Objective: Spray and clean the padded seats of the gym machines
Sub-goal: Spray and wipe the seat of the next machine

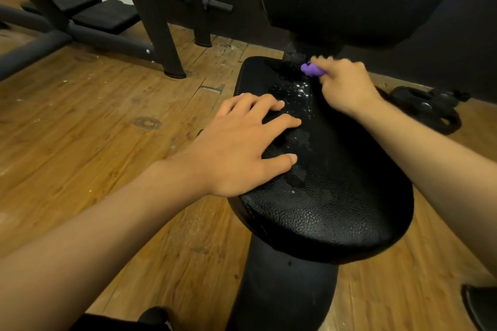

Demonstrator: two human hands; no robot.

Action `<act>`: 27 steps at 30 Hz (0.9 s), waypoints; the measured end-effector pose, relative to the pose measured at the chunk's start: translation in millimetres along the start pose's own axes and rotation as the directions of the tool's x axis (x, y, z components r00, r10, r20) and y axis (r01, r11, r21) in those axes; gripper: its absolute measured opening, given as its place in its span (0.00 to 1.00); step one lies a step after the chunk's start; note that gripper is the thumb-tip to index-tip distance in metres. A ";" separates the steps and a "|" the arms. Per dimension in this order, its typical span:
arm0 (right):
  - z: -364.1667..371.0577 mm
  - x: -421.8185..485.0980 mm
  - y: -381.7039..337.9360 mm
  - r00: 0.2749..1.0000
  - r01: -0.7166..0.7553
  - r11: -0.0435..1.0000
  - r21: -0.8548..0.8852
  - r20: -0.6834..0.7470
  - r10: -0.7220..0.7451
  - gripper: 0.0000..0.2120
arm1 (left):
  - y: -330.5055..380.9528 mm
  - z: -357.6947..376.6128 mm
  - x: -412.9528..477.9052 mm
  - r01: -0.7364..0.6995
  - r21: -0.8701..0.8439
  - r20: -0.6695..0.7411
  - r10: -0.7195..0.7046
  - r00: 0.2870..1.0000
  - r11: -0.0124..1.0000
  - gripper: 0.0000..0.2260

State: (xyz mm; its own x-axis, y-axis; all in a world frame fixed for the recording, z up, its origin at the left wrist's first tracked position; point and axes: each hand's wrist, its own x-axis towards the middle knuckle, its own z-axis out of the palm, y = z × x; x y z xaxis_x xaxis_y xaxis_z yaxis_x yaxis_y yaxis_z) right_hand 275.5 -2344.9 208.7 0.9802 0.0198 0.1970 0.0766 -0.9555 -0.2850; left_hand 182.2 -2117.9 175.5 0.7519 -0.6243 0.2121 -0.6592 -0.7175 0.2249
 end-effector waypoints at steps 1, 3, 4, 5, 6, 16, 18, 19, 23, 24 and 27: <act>1.3 -9.2 0.0 0.999 0.032 0.999 0.004 0.001 -0.032 0.24 | -0.3 -0.3 -0.1 0.001 -0.001 -0.002 -0.001 1.000 1.000 0.33; 4.8 -29.6 -0.4 0.996 0.084 0.996 0.004 0.009 -0.084 0.25 | -0.5 -1.3 0.1 0.008 -0.015 -0.010 -0.008 1.000 1.000 0.34; 5.7 -41.2 -1.5 0.995 0.101 0.995 0.011 0.022 -0.101 0.25 | -0.4 -1.8 0.3 0.015 -0.027 -0.015 -0.015 1.000 1.000 0.36; 4.2 -54.6 -4.1 0.992 0.118 0.992 0.035 0.040 -0.119 0.26 | 0.0 -2.3 0.4 0.022 -0.038 -0.018 -0.023 1.000 0.999 0.37; 0.7 -69.6 -7.6 0.988 0.138 0.988 0.071 0.060 -0.142 0.26 | 0.5 -2.8 0.4 0.029 -0.048 -0.020 -0.030 0.999 0.998 0.38; -16.4 -194.0 -30.8 0.933 0.331 0.932 0.151 0.095 -0.347 0.28 | 0.4 -5.1 -2.5 -0.042 -0.055 -0.010 0.042 0.999 0.998 0.38; -13.3 -174.2 -35.1 0.949 0.297 0.951 0.089 0.086 -0.305 0.28 | -2.9 -3.4 -2.5 -0.032 -0.119 -0.029 0.029 0.999 0.992 0.35; -10.9 -162.0 -37.7 0.957 0.274 0.960 0.063 0.082 -0.278 0.28 | -3.9 -2.6 -2.2 -0.015 -0.168 -0.035 0.010 0.999 0.986 0.33; -4.1 -113.8 -53.6 0.985 0.132 0.991 0.018 0.110 -0.133 0.28 | -2.0 -7.5 6.3 0.149 -0.357 0.028 -0.149 0.988 0.922 0.22; -3.7 -106.2 -55.0 0.984 0.120 0.993 0.020 0.127 -0.121 0.28 | 0.6 -13.0 10.1 0.190 -0.387 0.024 -0.196 0.980 0.902 0.21; -13.4 -107.6 -48.2 0.965 0.119 0.971 0.210 0.205 -0.163 0.32 | 9.0 -28.5 21.0 0.192 -0.417 -0.115 -0.261 0.958 0.888 0.19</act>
State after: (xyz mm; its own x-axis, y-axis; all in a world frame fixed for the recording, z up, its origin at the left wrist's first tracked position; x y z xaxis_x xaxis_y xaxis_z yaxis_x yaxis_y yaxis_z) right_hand 163.9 -2304.8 213.8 0.9710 0.2350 0.0442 0.2293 -0.8632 -0.4498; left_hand 191.7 -2128.7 209.0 0.8914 -0.3752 0.2543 -0.4463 -0.6285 0.6370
